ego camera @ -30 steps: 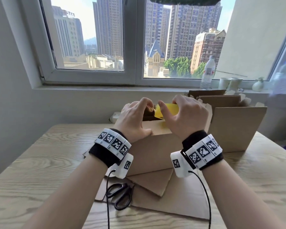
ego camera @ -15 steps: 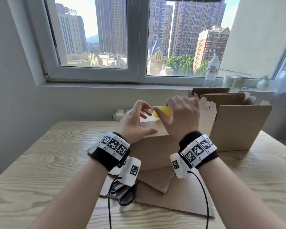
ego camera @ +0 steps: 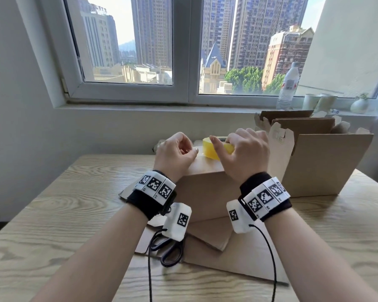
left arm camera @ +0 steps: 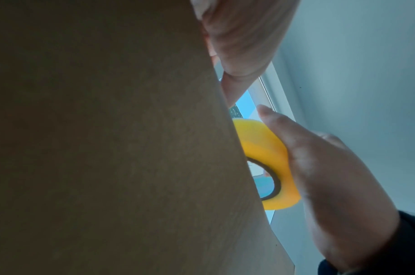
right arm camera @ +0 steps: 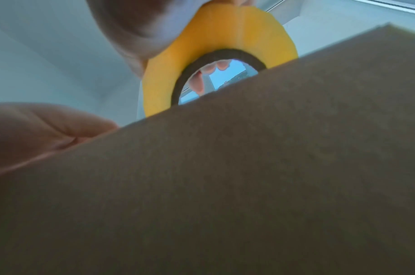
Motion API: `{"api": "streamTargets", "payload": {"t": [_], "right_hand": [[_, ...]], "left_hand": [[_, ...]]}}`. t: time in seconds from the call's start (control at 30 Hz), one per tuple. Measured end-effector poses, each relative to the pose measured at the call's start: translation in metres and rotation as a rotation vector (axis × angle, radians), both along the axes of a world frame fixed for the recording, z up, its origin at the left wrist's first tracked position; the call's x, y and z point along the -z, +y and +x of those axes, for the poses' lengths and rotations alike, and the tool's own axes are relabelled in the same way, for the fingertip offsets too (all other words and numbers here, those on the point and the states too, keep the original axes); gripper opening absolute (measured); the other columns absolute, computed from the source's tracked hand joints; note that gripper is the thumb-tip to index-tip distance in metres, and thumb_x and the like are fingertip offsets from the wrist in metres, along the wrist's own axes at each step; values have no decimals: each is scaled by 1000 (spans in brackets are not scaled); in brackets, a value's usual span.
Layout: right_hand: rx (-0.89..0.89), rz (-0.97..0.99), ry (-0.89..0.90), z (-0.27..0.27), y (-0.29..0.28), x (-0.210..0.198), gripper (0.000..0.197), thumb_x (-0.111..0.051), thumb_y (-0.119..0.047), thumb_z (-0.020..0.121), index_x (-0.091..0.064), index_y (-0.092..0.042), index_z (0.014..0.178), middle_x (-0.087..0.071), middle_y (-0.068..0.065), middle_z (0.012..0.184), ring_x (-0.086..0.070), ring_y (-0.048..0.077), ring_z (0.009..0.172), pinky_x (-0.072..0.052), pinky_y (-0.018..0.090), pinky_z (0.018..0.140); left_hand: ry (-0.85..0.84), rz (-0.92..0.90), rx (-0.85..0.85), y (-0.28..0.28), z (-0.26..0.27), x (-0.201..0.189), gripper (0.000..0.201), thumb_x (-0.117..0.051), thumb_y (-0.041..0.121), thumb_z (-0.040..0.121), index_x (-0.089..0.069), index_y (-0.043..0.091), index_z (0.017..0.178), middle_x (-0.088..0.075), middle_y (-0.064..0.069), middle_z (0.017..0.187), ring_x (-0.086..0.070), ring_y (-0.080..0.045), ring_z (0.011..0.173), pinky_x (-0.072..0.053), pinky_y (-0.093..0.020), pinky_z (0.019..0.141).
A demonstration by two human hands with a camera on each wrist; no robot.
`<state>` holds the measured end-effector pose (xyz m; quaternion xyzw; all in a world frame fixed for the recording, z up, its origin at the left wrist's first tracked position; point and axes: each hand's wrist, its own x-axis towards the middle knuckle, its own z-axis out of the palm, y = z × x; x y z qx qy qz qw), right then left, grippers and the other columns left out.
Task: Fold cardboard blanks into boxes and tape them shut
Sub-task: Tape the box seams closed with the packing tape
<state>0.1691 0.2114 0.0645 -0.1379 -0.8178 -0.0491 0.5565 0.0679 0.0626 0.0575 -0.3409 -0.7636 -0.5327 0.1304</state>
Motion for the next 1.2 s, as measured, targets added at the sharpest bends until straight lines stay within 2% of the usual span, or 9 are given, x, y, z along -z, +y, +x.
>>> {"api": "streamTargets", "payload": {"t": [0.17, 0.27, 0.33, 0.5, 0.63, 0.83, 0.97, 1.07, 1.2], "right_hand": [[-234, -325, -33, 5, 14, 2, 65, -53, -80, 74, -49, -20, 49, -50, -8, 55, -53, 20, 64, -44, 36, 77], [-315, -358, -141, 7, 22, 13, 65, -55, -82, 68, -57, -18, 54, -64, -5, 68, -60, 17, 81, -34, 42, 107], [-316, -330, -193, 11, 22, 12, 70, -52, -85, 66, -60, -16, 57, -66, -2, 71, -57, 17, 79, -26, 45, 115], [34, -136, -155, 22, 20, -20, 83, -36, -95, 65, -62, -16, 55, -58, 5, 55, -51, 26, 72, -39, 37, 83], [260, -26, -284, 19, 18, -48, 88, -24, -93, 76, -48, -14, 48, -44, 1, 45, -32, 19, 44, -37, 41, 87], [179, -33, -356, 25, 21, -59, 83, -31, -84, 85, -41, -12, 43, -41, -2, 43, -37, 19, 45, -37, 38, 91], [-103, -252, -405, 33, 31, -55, 74, -47, -80, 82, -30, -17, 47, -28, -1, 45, -30, 16, 45, -22, 23, 53], [-267, -360, -364, 33, 38, -40, 78, -46, -89, 72, -24, -19, 45, -24, -3, 44, -20, 13, 41, -24, 29, 50], [44, -223, -369, 32, 26, -55, 78, -49, -84, 76, -39, -13, 48, -37, 1, 46, -40, 19, 45, -35, 28, 53]], "left_hand": [[-15, -4, 48, -2, 3, -1, 17, -63, 31, 74, -47, 38, 71, -65, 4, 66, -71, -21, 69, -56, -46, 75], [7, -38, 30, -3, 3, 1, 26, -66, 21, 80, -43, 33, 79, -66, 3, 73, -69, -20, 74, -54, -44, 78], [31, -64, 24, -4, 3, 3, 28, -67, 16, 83, -42, 30, 85, -66, 4, 75, -68, -19, 76, -53, -44, 79], [96, -98, 56, -6, 5, 2, 29, -64, 20, 90, -37, 30, 90, -66, 5, 78, -67, -19, 77, -50, -47, 85], [106, -73, 86, -4, 10, -1, 24, -61, 19, 94, -38, 27, 91, -64, 4, 79, -70, -13, 75, -52, -44, 81], [-31, 40, 186, -6, 8, 0, 30, -58, 11, 96, -38, 30, 85, -55, 6, 71, -72, -11, 69, -55, -49, 76], [-168, 162, 198, -7, -1, -1, 32, -51, -5, 92, -41, 24, 84, -44, 0, 68, -61, -6, 51, -55, -57, 79], [-233, 236, 257, -6, -3, 0, 30, -48, -11, 89, -42, 18, 86, -39, -1, 65, -47, -5, 47, -57, -58, 78], [-228, 209, 273, -7, -6, 4, 29, -54, -6, 88, -42, 20, 87, -46, 6, 58, -55, -9, 50, -55, -59, 82]]}}
